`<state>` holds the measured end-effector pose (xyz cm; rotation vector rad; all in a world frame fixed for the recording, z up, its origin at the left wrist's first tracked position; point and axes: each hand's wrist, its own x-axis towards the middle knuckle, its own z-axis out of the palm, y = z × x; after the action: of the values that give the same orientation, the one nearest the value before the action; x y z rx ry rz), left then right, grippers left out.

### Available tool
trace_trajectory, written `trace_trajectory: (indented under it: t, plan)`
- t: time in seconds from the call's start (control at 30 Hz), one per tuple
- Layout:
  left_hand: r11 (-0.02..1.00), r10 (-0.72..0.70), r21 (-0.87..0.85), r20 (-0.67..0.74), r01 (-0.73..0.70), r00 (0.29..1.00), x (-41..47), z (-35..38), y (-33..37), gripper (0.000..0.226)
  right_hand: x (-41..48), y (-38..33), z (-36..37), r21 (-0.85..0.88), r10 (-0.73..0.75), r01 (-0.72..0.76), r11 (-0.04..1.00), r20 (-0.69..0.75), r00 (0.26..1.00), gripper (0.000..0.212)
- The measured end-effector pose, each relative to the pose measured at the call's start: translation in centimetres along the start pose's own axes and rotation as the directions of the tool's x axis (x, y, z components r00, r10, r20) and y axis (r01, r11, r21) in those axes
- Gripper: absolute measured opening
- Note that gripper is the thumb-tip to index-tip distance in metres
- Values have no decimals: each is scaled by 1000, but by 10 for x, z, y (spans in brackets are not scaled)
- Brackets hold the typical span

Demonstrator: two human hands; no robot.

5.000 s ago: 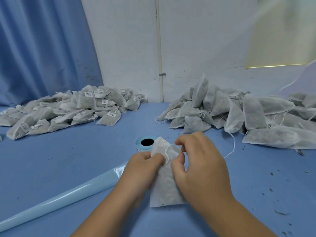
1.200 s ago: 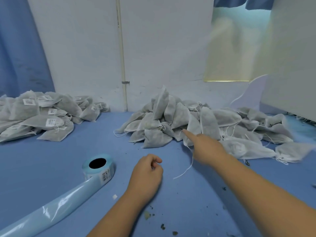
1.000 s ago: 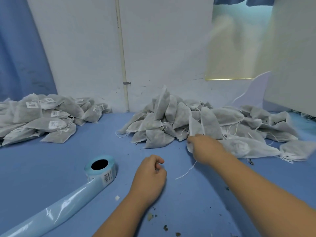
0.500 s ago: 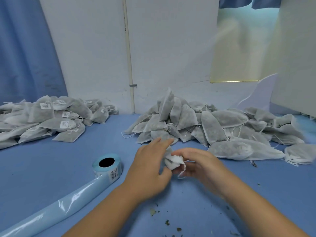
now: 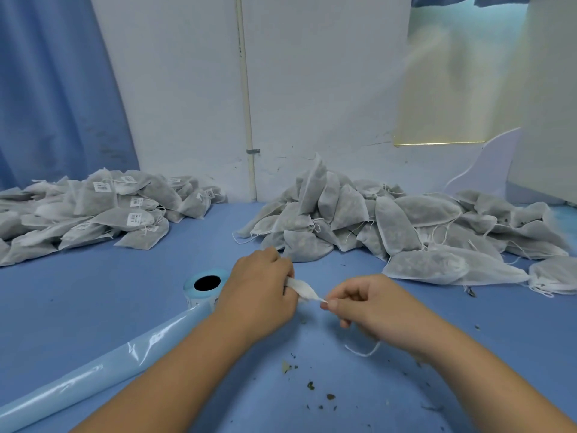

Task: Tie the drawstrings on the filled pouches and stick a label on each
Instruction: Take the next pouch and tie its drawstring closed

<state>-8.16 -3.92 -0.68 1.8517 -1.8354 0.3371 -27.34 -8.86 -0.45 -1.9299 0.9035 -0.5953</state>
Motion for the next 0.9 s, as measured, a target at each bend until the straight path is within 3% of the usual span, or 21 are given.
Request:
trace_trajectory:
  t: [0.07,0.13,0.2,0.27,0.33,0.4,0.53,0.73,0.9]
  plan:
    - [989,8,147,100,-23,995,1,-1,0,22,-2,0,-2,-87,-35,35,996,4,999,11]
    - [973,29,216,226,-79,974,0,-1,4,28,-6,-3,-3,-58,-65,68,996,51,997,11]
    - [994,58,73,305,-85,951,-4,-5,11,30,-8,-5,-5,-15,-107,108,994,56,993,12]
    - [965,47,-261,307,36,950,-11,-11,20,35,-9,-6,-7,22,-147,147,989,2,989,12]
    - [791,-9,-580,304,193,953,-17,-17,30,35,-9,-6,-9,52,-178,180,982,-46,983,13]
    - [648,-40,-704,350,291,936,-21,-19,41,26,-10,-6,-11,89,-226,233,968,-82,971,15]
    - [586,-58,-708,447,393,892,-27,-21,56,27,-13,-9,-16,107,-310,319,942,-95,946,16]
    - [160,-78,-887,427,434,901,-23,-38,53,25,-10,-7,-9,166,-276,328,930,-274,921,14]
    - [-10,-139,-839,540,544,830,-16,-45,43,28,-7,-5,5,162,-238,315,935,-372,897,14]
